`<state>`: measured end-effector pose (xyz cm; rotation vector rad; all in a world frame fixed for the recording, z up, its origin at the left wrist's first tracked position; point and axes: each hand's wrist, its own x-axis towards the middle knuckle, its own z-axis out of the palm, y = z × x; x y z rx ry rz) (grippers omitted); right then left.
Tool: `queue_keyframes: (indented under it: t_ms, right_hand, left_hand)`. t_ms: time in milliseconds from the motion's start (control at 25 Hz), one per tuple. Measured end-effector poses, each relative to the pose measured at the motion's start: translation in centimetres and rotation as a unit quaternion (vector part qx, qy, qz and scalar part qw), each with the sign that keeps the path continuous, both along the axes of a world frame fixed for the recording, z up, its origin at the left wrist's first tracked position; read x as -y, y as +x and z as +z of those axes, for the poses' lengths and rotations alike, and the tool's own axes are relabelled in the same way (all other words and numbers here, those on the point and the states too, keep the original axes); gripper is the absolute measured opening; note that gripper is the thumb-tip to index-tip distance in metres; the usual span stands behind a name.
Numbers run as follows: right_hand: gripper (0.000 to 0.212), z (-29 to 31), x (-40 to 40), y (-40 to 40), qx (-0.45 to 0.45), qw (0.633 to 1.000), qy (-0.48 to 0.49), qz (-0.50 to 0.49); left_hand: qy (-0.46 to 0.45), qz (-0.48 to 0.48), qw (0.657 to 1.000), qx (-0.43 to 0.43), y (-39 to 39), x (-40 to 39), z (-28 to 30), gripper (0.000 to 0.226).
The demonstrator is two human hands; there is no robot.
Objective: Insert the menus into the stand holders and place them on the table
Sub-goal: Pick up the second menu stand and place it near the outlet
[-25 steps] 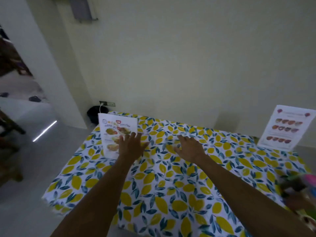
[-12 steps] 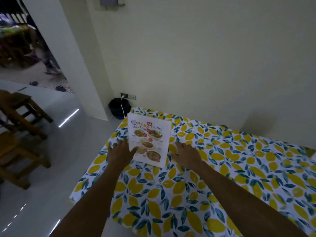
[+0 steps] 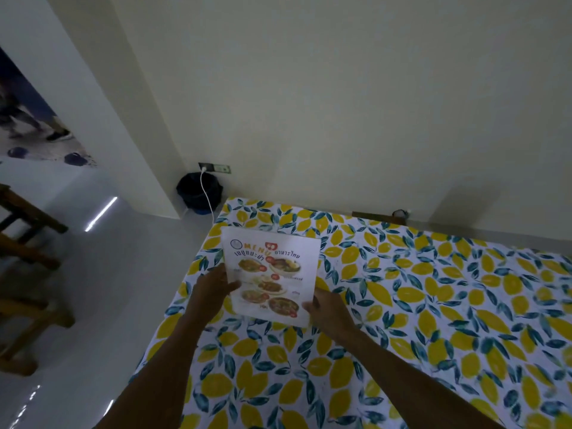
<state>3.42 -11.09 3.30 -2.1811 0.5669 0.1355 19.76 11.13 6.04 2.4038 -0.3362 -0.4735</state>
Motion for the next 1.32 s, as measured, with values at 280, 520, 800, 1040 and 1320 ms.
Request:
queue_keyframes:
  t_ms: [280, 520, 800, 1040, 1320]
  right_hand:
    - [0.005, 3.4, 2.1, 8.2, 0.063, 0.997, -0.044, -0.027]
    - [0.022, 5.9, 4.6, 18.1, 0.108, 0.984, -0.105, -0.095]
    - [0.027, 3.3, 4.3, 28.1, 0.105, 0.967, -0.121, -0.199]
    - [0.02, -0.3, 3.6, 32.3, 0.081, 0.961, -0.147, -0.22]
    - [0.022, -2.1, 4.6, 34.1, 0.056, 0.958, -0.138, -0.247]
  left_hand:
    - [-0.032, -0.026, 0.998, 0.037, 8.7, 1.6, 4.3, 0.045]
    - [-0.065, -0.096, 0.989, 0.094, 19.6, 4.6, 6.3, 0.046]
    - [-0.063, -0.19, 0.974, 0.105, 32.2, 6.8, 3.9, 0.035]
    - [-0.119, -0.208, 0.968, 0.075, 36.6, 6.0, -0.2, 0.041]
    - [-0.134, -0.212, 0.967, 0.038, 38.6, 7.0, -3.0, 0.045]
